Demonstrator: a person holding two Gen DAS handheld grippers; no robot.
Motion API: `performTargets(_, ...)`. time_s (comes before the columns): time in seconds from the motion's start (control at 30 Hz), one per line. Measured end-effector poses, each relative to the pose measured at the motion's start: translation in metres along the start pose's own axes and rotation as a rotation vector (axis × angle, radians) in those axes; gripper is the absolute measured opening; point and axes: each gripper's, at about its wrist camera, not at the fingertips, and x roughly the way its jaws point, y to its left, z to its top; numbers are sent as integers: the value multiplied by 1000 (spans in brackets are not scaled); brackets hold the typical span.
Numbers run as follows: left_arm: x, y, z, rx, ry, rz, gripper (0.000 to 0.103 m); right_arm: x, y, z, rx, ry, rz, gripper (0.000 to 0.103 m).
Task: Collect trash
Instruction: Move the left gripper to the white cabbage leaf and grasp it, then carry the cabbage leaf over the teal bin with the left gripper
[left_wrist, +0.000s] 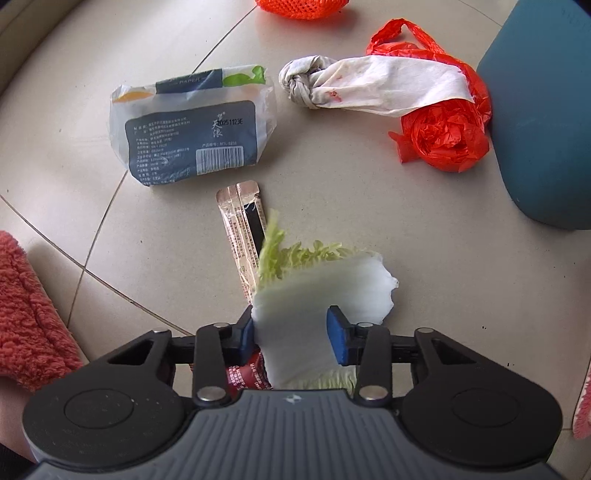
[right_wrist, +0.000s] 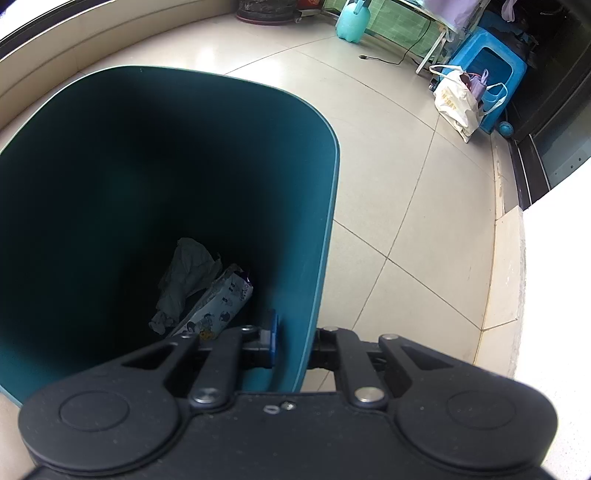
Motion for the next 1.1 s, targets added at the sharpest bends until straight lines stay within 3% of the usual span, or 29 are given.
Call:
performTargets(0.23,-21,-13,3,1,-7,11,12,-1,2,-2,-4,-10,-2,11)
performTargets(0.3,-32,-20,6,22,-23,34,9,-1,2,-2,-4,-13,-2,11)
performTargets(0.67,-65,-16,14,-6,-30,71,9,-3,-1,-5,-3,-29,8,11)
performTargets(1.1,-218,-51,58,38,-250,-17,9,-9,1,-9,-12,-29,60,8)
